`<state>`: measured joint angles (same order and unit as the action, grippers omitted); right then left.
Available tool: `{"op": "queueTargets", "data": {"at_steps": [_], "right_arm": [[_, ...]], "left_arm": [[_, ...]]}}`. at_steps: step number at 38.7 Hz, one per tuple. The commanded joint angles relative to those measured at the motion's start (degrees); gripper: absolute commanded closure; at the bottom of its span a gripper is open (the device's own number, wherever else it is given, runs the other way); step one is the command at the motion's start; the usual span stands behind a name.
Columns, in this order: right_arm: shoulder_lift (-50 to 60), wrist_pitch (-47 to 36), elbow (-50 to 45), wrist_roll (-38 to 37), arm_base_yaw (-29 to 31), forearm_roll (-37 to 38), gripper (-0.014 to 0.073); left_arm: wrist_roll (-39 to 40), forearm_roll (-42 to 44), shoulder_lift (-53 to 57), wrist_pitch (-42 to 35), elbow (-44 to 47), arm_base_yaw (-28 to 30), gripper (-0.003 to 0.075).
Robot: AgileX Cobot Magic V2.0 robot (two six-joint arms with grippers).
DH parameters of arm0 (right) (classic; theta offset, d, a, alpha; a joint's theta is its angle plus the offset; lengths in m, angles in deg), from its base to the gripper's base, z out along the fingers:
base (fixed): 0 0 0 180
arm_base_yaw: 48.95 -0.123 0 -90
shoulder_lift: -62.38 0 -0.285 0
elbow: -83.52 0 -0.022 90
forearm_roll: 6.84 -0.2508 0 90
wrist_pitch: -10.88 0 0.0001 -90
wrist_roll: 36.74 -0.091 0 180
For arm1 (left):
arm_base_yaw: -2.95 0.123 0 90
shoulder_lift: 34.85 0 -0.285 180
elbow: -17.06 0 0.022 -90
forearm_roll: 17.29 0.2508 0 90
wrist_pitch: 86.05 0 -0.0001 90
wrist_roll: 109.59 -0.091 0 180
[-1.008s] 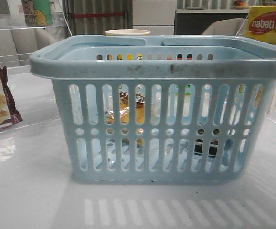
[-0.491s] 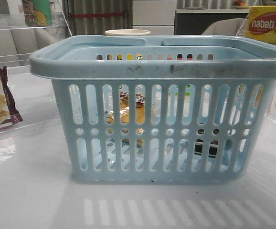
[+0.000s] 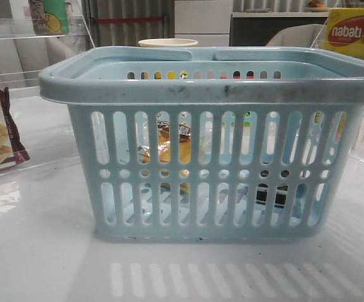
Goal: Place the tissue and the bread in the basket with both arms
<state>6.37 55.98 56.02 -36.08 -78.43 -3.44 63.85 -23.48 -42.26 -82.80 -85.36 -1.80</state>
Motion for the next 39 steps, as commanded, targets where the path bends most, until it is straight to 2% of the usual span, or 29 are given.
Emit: {"op": "queueTargets", "data": {"at_steps": [1, 28, 34, 39], "right_arm": [[0.18, -3.18, 1.45, 0.48, -0.02, 0.73, 0.0526], [0.24, -3.48, 0.74, 0.48, 0.05, 0.60, 0.0526], [3.41, -4.41, -2.45, 0.48, 4.70, 0.74, 0.0526], [9.00, -8.30, -7.91, 1.03, 9.96, 0.38, 0.0526]], "left_arm": [[0.40, -0.53, 0.91, -5.27, -0.02, 0.05, 0.0629], [0.40, -0.53, 0.91, -5.27, -0.02, 0.05, 0.0629], [0.40, -0.53, 0.91, -5.27, -0.02, 0.05, 0.0629], [0.40, -0.53, 0.91, -5.27, -0.02, -0.06, 0.0629]]}}
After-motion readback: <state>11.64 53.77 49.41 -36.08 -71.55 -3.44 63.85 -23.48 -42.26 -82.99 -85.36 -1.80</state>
